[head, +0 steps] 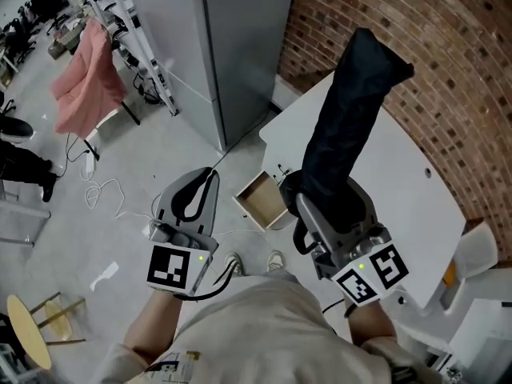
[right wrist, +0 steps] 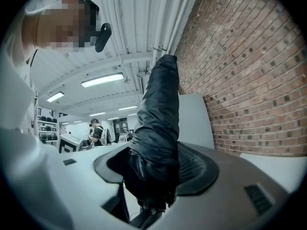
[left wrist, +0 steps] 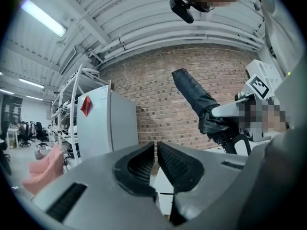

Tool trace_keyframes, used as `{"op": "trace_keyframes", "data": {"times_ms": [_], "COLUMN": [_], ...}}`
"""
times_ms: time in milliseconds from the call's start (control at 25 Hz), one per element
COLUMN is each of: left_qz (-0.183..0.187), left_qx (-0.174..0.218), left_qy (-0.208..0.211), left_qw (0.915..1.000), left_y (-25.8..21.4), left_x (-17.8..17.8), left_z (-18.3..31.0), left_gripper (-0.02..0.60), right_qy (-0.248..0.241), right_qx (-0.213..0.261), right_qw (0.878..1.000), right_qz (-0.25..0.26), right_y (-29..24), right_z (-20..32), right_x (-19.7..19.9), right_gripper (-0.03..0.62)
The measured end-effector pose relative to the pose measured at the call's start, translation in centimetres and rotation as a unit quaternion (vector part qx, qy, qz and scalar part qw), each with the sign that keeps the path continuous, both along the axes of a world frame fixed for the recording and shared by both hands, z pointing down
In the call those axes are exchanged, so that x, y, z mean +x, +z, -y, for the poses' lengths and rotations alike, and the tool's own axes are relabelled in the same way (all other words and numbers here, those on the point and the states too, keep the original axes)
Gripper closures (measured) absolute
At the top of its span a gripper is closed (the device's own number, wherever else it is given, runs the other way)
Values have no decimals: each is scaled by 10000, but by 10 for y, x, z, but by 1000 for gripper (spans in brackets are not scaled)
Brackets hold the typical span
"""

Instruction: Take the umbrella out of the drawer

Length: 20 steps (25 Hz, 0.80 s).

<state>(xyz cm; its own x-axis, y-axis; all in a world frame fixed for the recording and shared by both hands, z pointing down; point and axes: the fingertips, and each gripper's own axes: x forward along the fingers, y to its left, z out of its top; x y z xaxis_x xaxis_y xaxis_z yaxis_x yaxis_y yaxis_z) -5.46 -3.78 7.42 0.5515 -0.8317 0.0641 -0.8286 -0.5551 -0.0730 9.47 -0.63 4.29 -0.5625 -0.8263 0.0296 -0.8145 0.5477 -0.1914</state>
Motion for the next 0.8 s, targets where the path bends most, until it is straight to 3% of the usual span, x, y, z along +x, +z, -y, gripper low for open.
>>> {"op": "trace_keyframes", "data": {"times_ms": [400,800], "left_qz": [124,119], "left_qx": [-142,-148], "left_qy": [127,179], "left_qw": [9997,9997], "left_y": [4,3], "left_x": [17,25], "left_z": [-10,-8], "left_gripper": [554,554], "right_qy": [-81,-63], "right_qx": [-401,-489], "right_qw": [9981,9981], "right_qz": [468,366], "right_y": [19,27], "right_z": [-14,-10], "right_x": [8,12], "right_gripper": [329,329]}}
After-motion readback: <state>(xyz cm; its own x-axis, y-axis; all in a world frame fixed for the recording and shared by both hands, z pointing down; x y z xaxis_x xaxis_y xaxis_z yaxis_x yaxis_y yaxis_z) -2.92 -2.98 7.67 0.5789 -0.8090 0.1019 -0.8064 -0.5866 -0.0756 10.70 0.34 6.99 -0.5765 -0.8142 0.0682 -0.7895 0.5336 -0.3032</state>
